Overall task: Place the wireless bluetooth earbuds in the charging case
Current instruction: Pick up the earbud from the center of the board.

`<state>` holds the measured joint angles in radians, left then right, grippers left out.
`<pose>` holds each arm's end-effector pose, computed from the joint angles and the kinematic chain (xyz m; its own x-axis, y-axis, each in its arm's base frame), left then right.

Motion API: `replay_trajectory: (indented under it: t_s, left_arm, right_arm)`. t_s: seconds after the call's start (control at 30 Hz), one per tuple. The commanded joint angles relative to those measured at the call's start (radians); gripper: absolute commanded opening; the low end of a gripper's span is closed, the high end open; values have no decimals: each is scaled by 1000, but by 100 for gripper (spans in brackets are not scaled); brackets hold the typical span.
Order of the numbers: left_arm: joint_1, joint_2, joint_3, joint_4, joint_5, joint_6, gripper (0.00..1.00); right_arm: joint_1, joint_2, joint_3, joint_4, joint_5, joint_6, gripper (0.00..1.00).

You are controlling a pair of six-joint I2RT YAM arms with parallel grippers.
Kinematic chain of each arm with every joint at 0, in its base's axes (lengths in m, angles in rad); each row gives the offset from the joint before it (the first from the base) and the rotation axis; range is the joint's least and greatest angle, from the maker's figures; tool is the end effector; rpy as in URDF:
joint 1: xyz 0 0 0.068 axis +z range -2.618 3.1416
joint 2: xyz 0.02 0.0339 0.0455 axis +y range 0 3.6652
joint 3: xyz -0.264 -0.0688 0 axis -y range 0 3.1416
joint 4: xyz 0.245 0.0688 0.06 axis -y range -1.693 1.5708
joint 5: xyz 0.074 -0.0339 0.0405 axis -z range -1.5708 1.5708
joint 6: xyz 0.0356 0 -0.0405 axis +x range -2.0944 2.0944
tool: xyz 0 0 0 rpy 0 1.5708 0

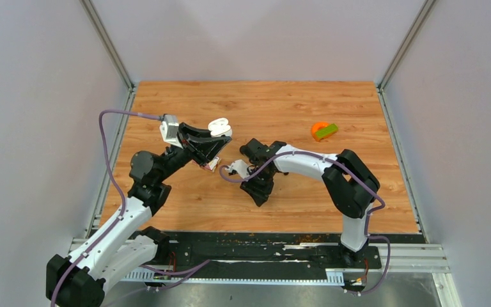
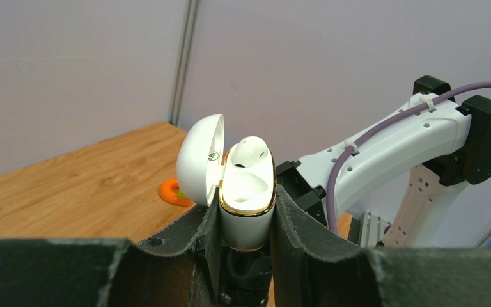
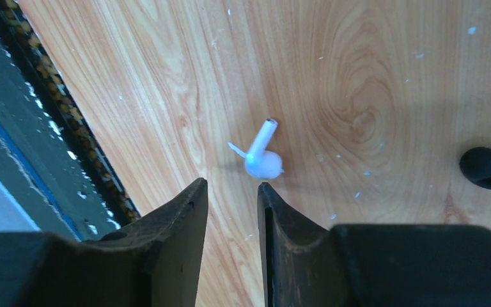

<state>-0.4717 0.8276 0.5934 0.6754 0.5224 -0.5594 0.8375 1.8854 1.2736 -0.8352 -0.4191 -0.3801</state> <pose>0.1598 -0.1014 0.3542 -0.0999 -0.4653 -0.8795 0.8763 0.3776 -0.2993 0.2234 0.2696 0.1672 -0.3525 -0.8977 -0.2645 -0.9079 0.2595 0.3292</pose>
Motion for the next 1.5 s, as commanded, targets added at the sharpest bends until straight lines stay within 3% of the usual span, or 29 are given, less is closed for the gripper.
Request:
replay_trajectory:
  t_s: [0.0,0.23,0.7,1.27,1.47]
  left_arm:
    - [-4,-11,22,25,18,9,0]
    - [-5,-9,23,33,15,4,0]
    - [-5,-17,17,29,18,3,0]
    - [-5,-21,4,32,13,3,0]
    - [-5,-24,0,27,12,5,0]
  right_arm:
    - [5,-68,-16,44,42,-129,35]
    - [5,-151,-81,168,129,-338,35]
    - [24,-121,-62,90,-34,-635,40]
    - [72,-71,-128,185,33,-644,38]
    - [86,-65,-154,215,67,-649,32]
